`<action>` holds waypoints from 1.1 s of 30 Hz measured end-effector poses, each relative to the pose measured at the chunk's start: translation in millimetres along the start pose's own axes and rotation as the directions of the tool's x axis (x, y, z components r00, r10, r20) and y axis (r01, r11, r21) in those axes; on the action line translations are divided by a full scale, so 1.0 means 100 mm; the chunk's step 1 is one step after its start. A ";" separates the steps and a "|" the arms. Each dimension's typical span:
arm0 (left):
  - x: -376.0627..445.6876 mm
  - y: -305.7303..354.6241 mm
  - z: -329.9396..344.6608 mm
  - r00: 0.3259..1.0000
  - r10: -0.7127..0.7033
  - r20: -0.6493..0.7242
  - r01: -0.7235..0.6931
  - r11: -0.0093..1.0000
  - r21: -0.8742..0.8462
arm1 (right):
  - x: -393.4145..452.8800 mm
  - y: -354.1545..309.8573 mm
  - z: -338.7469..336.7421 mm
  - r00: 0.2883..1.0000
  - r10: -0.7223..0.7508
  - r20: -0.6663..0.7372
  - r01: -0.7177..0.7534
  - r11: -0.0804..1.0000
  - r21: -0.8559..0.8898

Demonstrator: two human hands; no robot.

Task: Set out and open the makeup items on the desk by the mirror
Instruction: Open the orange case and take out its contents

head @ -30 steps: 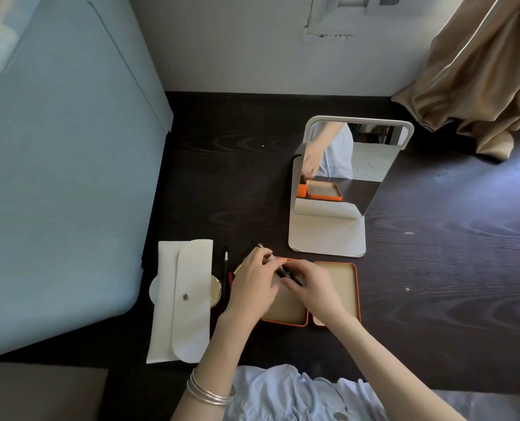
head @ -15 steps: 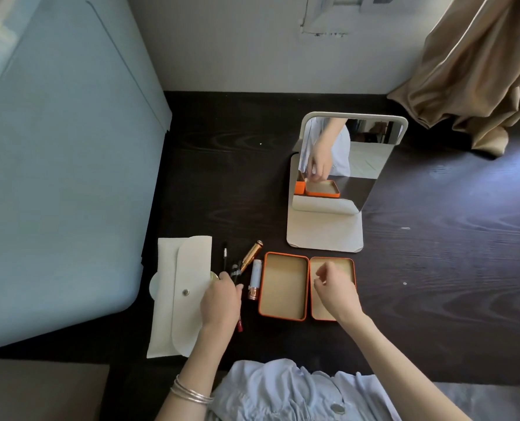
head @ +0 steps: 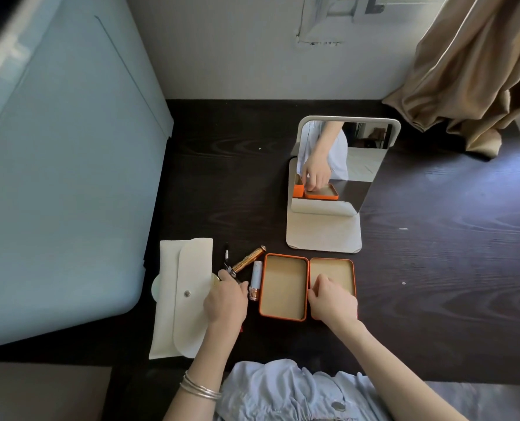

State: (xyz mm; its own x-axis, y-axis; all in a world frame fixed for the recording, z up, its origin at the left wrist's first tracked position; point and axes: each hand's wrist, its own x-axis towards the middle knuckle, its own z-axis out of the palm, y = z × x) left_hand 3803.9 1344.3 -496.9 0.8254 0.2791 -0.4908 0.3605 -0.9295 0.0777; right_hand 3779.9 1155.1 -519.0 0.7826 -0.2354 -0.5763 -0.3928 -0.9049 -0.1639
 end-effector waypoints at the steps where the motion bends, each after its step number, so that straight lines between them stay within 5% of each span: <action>1: -0.03 0.02 0.01 0.999 0.032 -0.008 -0.032 0.999 0.009 | -0.01 -0.01 -0.01 1.000 0.000 0.003 0.000 1.000 0.001; 6: -0.19 0.14 0.07 0.951 0.309 -0.001 -0.309 0.951 -0.012 | -0.04 -0.02 -0.09 0.998 0.052 0.021 -0.053 0.998 0.046; 9: -0.22 0.18 0.08 0.932 0.357 -0.056 -0.360 0.931 -0.066 | -0.14 -0.06 -0.32 0.990 0.082 -0.118 -0.059 0.980 0.188; 13: -0.16 0.18 0.07 0.919 0.363 -0.154 -0.392 0.886 -0.246 | -0.29 -0.22 -0.57 0.924 -0.043 -0.381 0.201 0.901 0.385; 16: -0.17 0.30 -0.05 0.966 0.257 0.023 -0.156 0.653 -0.741 | -0.43 -0.39 -0.61 0.926 -0.093 -0.367 0.327 0.683 0.653; 18: -0.19 0.40 -0.15 0.894 0.301 0.333 0.220 0.354 -0.909 | -0.50 -0.48 -0.59 0.983 -0.050 -0.178 0.182 0.414 0.892; 19: -0.18 0.41 -0.16 0.846 0.320 0.427 0.342 0.289 -0.894 | -0.51 -0.50 -0.56 0.998 -0.050 -0.045 0.057 0.271 0.961; 22: -0.13 0.33 -0.10 0.854 0.271 0.444 0.357 0.314 -0.880 | -0.41 -0.44 -0.47 0.981 -0.015 0.193 -0.191 0.073 0.979; 24: -0.11 0.27 -0.04 0.918 0.239 0.317 0.195 0.424 -0.884 | -0.34 -0.36 -0.40 0.978 0.047 0.203 -0.208 0.204 0.957; 28: -0.09 0.23 0.05 0.974 0.167 0.155 0.020 0.612 -0.790 | -0.26 -0.21 -0.28 0.992 0.017 0.127 -0.100 0.726 0.680; 30: -0.06 0.22 0.10 0.984 0.143 0.105 -0.027 0.706 -0.708 | -0.23 -0.20 -0.23 0.987 0.005 0.162 -0.089 0.851 0.517; 33: -0.06 0.24 0.14 0.987 0.155 0.047 -0.105 0.831 -0.547 | -0.21 -0.20 -0.20 0.980 0.019 0.196 -0.105 0.891 0.442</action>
State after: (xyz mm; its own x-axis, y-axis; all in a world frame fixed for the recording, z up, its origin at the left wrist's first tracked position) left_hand 3801.9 1316.7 -504.8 0.8501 0.1202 -0.5127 0.4508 -0.6695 0.5904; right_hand 3781.0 1171.5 -487.6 0.6655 -0.1781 -0.7249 -0.6458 -0.6243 -0.4395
